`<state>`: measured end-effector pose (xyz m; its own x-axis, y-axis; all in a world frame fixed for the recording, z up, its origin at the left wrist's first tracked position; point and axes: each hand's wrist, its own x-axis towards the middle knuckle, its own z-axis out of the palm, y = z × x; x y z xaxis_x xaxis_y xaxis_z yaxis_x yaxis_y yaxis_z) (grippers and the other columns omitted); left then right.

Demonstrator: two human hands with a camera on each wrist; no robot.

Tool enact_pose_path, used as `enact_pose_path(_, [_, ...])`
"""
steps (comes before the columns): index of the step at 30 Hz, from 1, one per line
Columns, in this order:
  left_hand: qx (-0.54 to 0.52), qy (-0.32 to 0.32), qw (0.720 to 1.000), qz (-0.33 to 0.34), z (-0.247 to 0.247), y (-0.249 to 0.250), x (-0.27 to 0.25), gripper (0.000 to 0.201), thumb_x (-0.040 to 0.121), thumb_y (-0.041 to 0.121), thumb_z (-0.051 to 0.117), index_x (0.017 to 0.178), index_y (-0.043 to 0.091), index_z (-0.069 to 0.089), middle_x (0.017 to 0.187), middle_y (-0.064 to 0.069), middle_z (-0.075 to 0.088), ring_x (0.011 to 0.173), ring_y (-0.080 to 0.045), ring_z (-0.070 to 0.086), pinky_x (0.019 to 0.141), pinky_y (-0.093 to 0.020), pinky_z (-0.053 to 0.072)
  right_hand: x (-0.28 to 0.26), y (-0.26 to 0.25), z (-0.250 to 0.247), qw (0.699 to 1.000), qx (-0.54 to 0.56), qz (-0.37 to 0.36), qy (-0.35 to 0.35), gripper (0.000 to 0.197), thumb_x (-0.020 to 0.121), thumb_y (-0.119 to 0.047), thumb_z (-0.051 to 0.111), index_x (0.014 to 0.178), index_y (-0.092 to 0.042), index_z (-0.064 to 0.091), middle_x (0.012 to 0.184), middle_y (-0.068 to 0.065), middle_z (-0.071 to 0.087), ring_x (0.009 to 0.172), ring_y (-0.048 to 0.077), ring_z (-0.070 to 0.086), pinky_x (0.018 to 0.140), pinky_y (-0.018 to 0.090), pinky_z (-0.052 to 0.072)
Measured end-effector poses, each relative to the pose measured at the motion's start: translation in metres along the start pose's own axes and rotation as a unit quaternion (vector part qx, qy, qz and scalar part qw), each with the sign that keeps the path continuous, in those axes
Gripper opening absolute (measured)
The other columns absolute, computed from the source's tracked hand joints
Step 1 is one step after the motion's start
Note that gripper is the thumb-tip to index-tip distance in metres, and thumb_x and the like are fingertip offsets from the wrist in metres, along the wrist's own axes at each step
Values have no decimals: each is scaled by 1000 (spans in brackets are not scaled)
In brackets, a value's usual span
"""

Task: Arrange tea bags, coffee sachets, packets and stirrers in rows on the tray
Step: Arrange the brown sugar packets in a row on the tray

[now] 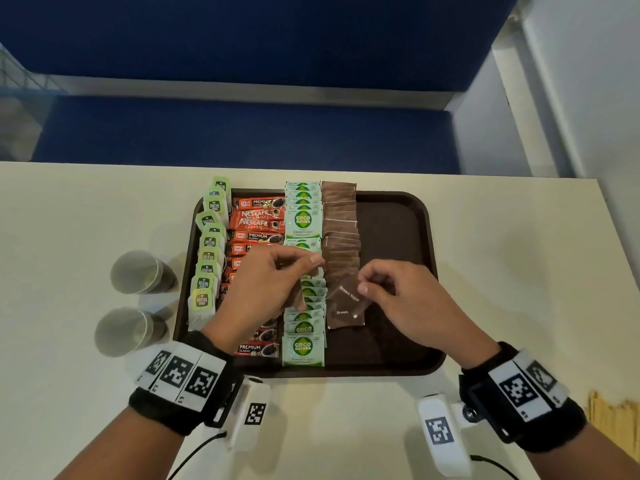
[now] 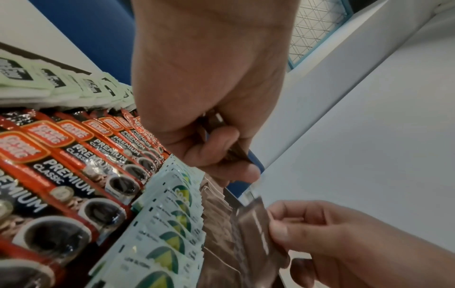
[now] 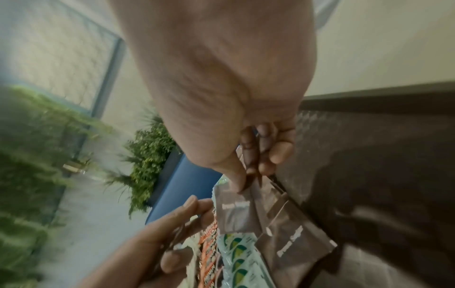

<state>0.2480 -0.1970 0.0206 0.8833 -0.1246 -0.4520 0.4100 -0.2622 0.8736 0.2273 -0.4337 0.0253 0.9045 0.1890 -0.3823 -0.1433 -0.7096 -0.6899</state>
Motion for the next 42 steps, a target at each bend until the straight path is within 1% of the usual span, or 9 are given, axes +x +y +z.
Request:
enact_pose_path(6, [-15, 5, 1000, 6, -5, 0, 3, 25, 102, 31, 73, 96, 8, 81, 62, -24, 67, 46, -22, 64, 37, -23, 38, -4, -1, 18, 979, -180, -38, -92, 12, 107, -30, 60, 96, -33, 65, 100, -14, 52, 102, 10, 50, 80, 37, 52])
enact_pose_path(9, [-13, 5, 1000, 3, -5, 0, 2, 23, 103, 29, 72, 98, 7, 80, 54, -2, 66, 44, -17, 64, 37, -23, 39, -4, -6, 22, 970, -222, -45, -91, 8, 108, -32, 59, 104, -31, 66, 103, -15, 48, 106, 10, 47, 75, 32, 48])
enact_pose_path(15, [-21, 5, 1000, -2, -4, 0, 0, 21, 101, 32, 74, 102, 12, 80, 89, -26, 77, 55, -27, 69, 39, -24, 41, -5, -9, 24, 967, -243, -54, -58, 4, 105, -36, 63, 105, -32, 62, 105, -18, 44, 106, 7, 48, 76, 27, 51])
enact_pose_path(22, [-18, -11, 999, -25, -1, 3, -2, 10, 105, 18, 71, 107, 16, 80, 94, -7, 80, 69, -22, 78, 47, -26, 50, -2, -3, 28, 972, -221, -64, -33, 5, 104, -36, 65, 105, -33, 61, 105, -20, 45, 102, 4, 48, 78, 27, 52])
enact_pose_path(28, [-75, -45, 996, -8, 4, 7, 0, 29, 103, -13, 55, 123, 6, 66, 117, -17, 75, 87, -26, 79, 66, -30, 65, 1, -5, 23, 997, -14, -35, 62, 6, 102, -33, 70, 97, -29, 67, 93, -13, 64, 85, 9, 62, 73, 27, 53])
enact_pose_path(31, [-95, -46, 994, 25, 12, 9, -1, 30, 106, -6, 57, 130, 12, 62, 116, -5, 80, 96, -31, 80, 73, -43, 69, 3, -19, 16, 981, 183, 34, 59, 13, 103, -37, 69, 102, -24, 73, 91, -3, 76, 80, 12, 74, 67, 21, 56])
enact_pose_path(34, [-89, -37, 994, 52, 20, 11, -3, 33, 108, 0, 58, 135, 19, 61, 117, 2, 82, 104, -19, 80, 73, -39, 69, 4, -29, 12, 952, 296, 78, 29, 18, 101, -31, 73, 113, -17, 71, 97, 4, 80, 82, 17, 79, 68, 24, 61])
enact_pose_path(38, [-135, -30, 989, 59, 23, 14, -5, 34, 110, 2, 55, 139, 20, 56, 122, 3, 81, 112, -16, 78, 80, -37, 68, 3, -30, 9, 921, 379, 86, 29, 24, 97, -12, 77, 119, -11, 69, 98, 9, 82, 83, 21, 79, 71, 24, 63])
enact_pose_path(42, [-155, -30, 986, 46, 22, 15, -10, 32, 109, 8, 59, 139, 19, 57, 123, 2, 81, 102, -25, 82, 69, -38, 68, 2, -27, 6, 915, 395, 69, 38, 26, 95, -6, 78, 119, -7, 69, 97, 12, 81, 83, 21, 78, 75, 25, 63])
